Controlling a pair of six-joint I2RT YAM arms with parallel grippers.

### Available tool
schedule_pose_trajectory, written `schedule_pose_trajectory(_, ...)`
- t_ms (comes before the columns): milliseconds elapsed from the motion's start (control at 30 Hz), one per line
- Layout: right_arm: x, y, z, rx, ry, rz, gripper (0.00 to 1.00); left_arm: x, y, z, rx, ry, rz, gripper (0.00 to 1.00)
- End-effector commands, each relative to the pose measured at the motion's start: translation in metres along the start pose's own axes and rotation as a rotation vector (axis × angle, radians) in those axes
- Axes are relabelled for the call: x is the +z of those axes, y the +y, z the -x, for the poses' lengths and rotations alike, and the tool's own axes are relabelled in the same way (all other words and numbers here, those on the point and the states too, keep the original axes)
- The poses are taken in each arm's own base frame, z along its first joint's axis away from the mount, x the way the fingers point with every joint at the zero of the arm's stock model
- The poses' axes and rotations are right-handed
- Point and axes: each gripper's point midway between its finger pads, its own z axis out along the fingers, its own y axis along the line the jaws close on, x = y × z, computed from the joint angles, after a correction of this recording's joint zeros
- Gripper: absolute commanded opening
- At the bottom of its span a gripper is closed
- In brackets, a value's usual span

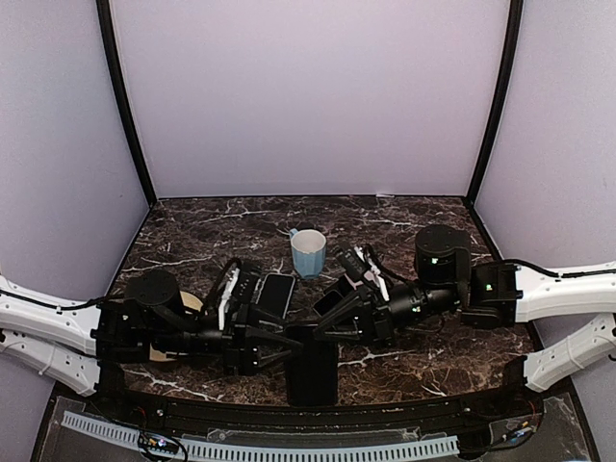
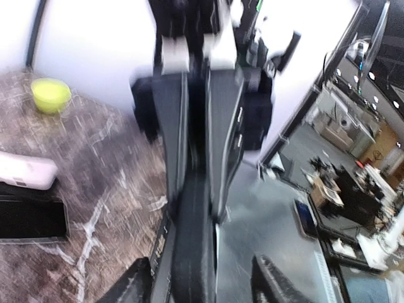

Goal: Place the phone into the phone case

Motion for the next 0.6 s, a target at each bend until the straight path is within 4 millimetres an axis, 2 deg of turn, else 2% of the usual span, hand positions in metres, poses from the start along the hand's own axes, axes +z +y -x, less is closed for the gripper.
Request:
schedule_pose_trajectory(0, -0.004, 0.023, 0.022, -0.062, -0.064, 0.082, 0.00, -0.016, 0.008, 0.016, 0.033, -0.086, 0.069, 0.41)
schedule_pose_trajectory(33, -0.004, 0.024, 0.022, -0.062, -0.062, 0.091, 0.00, -0.017, 0.008, 0.015, 0.033, -0.079, 0.072, 0.30)
schedule_pose_trajectory(100, -0.002, 0.025, 0.022, -0.060, -0.056, 0.099, 0.00, -0.017, 0.007, 0.014, 0.036, -0.066, 0.069, 0.20)
schedule_pose_trajectory(167, -0.002, 0.027, 0.022, -0.060, -0.055, 0.111, 0.00, -0.015, 0.007, 0.013, 0.040, -0.057, 0.068, 0.17)
schedule_pose_trajectory(233, -0.003, 0.030, 0.025, -0.064, -0.062, 0.121, 0.00, -0.014, 0.006, 0.012, 0.043, -0.047, 0.063, 0.23)
schedule_pose_trajectory(267, -0.003, 0.031, 0.026, -0.065, -0.066, 0.125, 0.00, -0.013, 0.006, 0.012, 0.042, -0.042, 0.060, 0.31)
schedule_pose_trajectory(333, -0.005, 0.032, 0.029, -0.072, -0.076, 0.125, 0.00, -0.010, 0.006, 0.008, 0.039, -0.026, 0.056, 0.39)
schedule_pose_trajectory(433, -0.005, 0.032, 0.030, -0.075, -0.081, 0.120, 0.00, -0.006, 0.002, 0.004, 0.032, -0.014, 0.021, 0.43)
schedule_pose_trajectory(500, -0.004, 0.032, 0.031, -0.075, -0.082, 0.123, 0.00, -0.002, 0.000, 0.001, 0.029, 0.001, 0.003, 0.35)
schedule_pose_trajectory(533, -0.004, 0.032, 0.030, -0.074, -0.080, 0.125, 0.00, 0.001, 0.000, -0.001, 0.027, 0.010, -0.001, 0.24)
schedule_pose_trajectory(567, -0.003, 0.032, 0.030, -0.073, -0.080, 0.126, 0.00, 0.002, -0.001, -0.001, 0.027, 0.013, -0.010, 0.17)
